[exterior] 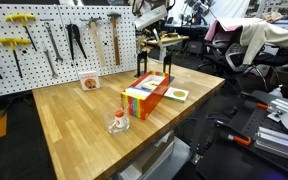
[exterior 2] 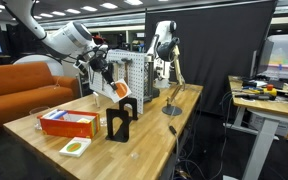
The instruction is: Remove the book that's slightly open and put it on the black thing nearest to the box
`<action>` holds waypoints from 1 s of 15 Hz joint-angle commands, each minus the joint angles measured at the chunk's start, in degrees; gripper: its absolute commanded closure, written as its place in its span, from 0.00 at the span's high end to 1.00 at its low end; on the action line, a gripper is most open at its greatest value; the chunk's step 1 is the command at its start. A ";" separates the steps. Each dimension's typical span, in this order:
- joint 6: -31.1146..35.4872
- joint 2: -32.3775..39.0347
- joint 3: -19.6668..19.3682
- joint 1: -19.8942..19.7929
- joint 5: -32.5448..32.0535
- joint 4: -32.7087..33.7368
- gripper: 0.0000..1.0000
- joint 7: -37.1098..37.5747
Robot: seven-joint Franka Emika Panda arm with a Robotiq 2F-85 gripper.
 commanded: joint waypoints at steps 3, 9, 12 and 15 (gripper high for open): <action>2.45 1.82 0.38 -2.13 3.63 0.90 0.04 1.96; 8.75 6.16 -0.60 -3.18 3.98 4.60 0.04 2.07; 9.04 8.17 -0.70 -3.32 6.78 6.62 0.04 2.16; 9.29 9.67 -0.87 -3.06 11.49 7.31 0.04 1.98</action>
